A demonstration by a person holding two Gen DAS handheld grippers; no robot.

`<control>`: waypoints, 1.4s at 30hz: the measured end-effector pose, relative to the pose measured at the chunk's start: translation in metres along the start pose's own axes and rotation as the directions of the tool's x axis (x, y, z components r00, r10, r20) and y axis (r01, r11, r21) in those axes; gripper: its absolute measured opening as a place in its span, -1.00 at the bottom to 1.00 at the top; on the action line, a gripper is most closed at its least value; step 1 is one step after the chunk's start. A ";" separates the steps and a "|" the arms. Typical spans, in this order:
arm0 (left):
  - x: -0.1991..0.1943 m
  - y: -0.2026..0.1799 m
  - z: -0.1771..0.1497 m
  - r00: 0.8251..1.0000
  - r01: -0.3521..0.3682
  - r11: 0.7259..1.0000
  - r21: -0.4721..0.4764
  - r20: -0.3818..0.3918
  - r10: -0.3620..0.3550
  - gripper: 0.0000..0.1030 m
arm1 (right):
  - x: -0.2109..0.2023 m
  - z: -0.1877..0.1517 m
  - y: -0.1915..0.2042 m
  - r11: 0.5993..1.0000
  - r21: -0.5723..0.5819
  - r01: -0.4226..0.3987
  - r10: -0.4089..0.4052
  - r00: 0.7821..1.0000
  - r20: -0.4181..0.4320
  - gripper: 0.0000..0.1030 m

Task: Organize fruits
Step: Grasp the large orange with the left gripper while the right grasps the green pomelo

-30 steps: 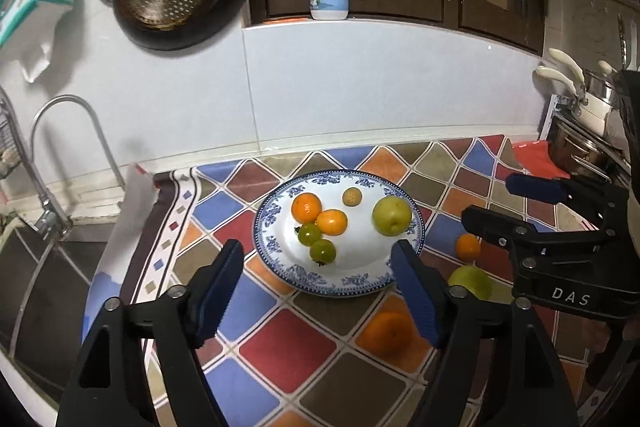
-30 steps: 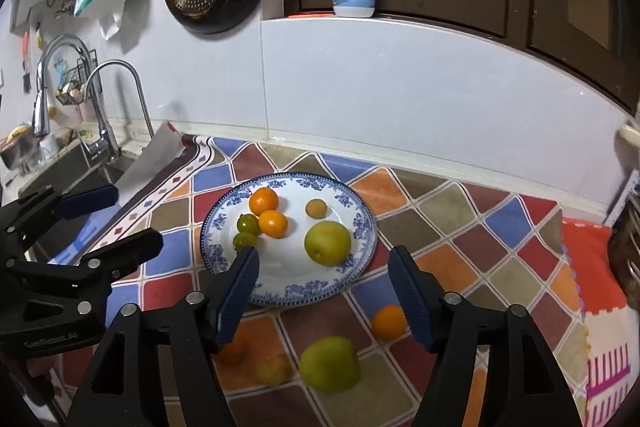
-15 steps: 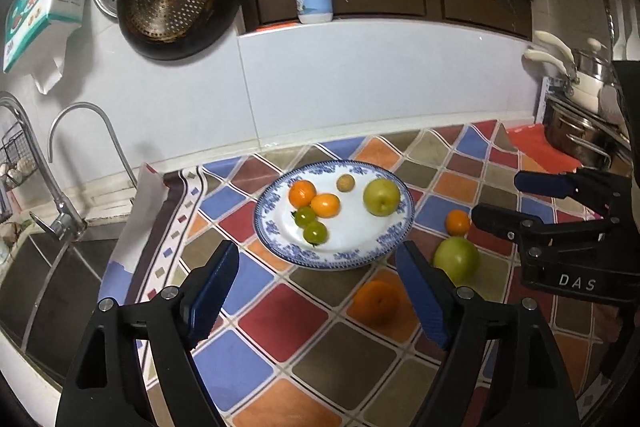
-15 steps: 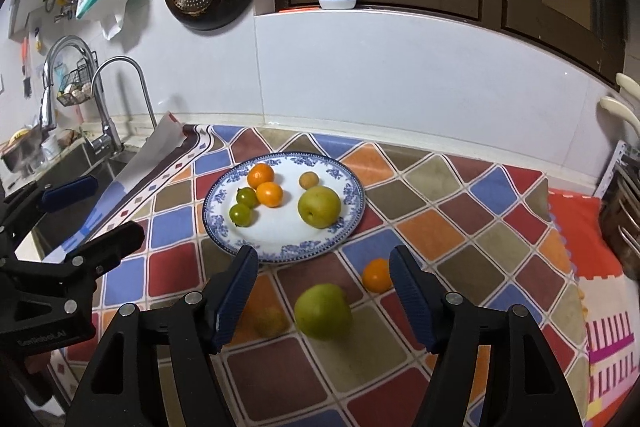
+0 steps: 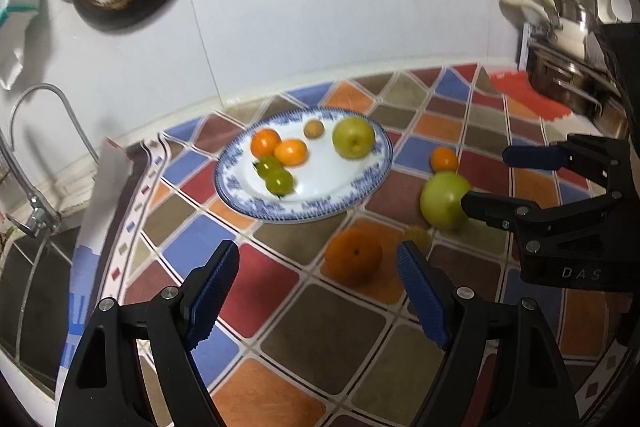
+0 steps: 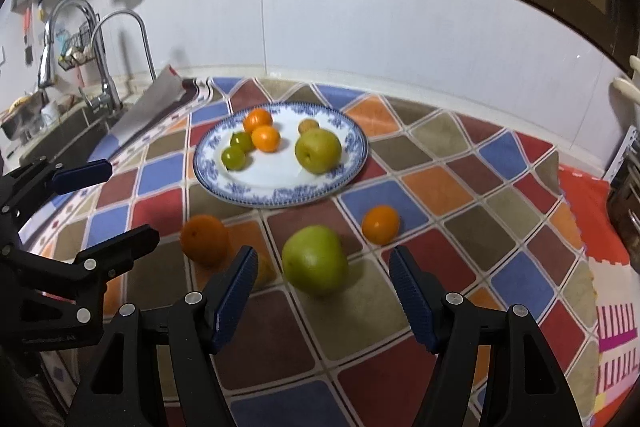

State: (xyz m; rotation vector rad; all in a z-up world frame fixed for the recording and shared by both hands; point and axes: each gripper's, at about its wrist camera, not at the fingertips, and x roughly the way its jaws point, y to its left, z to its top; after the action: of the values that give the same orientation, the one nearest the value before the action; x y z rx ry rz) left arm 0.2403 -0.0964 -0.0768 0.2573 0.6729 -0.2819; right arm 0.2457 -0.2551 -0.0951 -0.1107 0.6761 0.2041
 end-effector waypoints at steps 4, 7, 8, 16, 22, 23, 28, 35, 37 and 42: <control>0.015 -0.003 -0.005 0.999 0.028 0.999 0.016 -0.040 -0.027 0.56 | 0.012 -0.005 -0.003 1.000 -0.001 -0.007 0.007 0.999 -0.034 0.33; 0.026 -0.005 -0.008 0.998 0.035 0.999 0.032 -0.062 -0.033 0.56 | 0.020 -0.008 -0.003 1.000 -0.012 -0.013 0.012 0.998 -0.057 0.33; 0.028 -0.005 -0.008 0.997 0.039 0.999 0.035 -0.066 -0.036 0.56 | 0.023 -0.009 -0.002 1.000 -0.020 -0.013 0.012 0.998 -0.065 0.33; 0.047 -0.005 -0.006 0.992 0.081 0.996 0.032 -0.096 -0.078 0.36 | 0.035 -0.009 -0.001 0.999 -0.039 -0.033 0.030 0.996 -0.085 0.32; 0.058 -0.003 -0.002 0.985 0.123 0.992 -0.004 -0.123 -0.123 0.13 | 0.046 -0.004 -0.002 0.999 -0.027 -0.046 0.043 0.995 -0.095 0.20; 0.060 -0.003 -0.001 0.983 0.132 0.991 -0.010 -0.127 -0.132 0.10 | 0.048 -0.003 -0.003 0.999 -0.021 -0.048 0.046 0.994 -0.098 0.20; 0.063 -0.005 0.000 0.976 0.166 0.986 -0.018 -0.139 -0.167 -0.18 | 0.053 -0.004 -0.005 0.997 0.004 -0.076 0.076 0.991 -0.113 -0.03; 0.057 -0.004 0.001 0.980 0.152 0.988 -0.028 -0.126 -0.155 -0.19 | 0.048 -0.005 -0.003 0.998 0.008 -0.067 0.068 0.991 -0.112 -0.06; 0.053 -0.002 0.002 0.981 0.151 0.988 -0.034 -0.118 -0.154 -0.19 | 0.045 -0.005 -0.003 0.998 0.016 -0.059 0.060 0.993 -0.105 -0.06; 0.038 0.001 0.005 0.985 0.148 0.988 -0.047 -0.087 -0.151 -0.19 | 0.030 -0.002 -0.002 0.999 0.033 -0.042 0.044 0.996 -0.075 -0.06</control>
State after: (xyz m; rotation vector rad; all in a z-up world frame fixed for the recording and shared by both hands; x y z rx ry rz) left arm 0.2714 -0.1033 -0.0975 0.1820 0.7883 -0.4020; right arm 0.2679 -0.2524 -0.1157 -0.0740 0.7576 0.2311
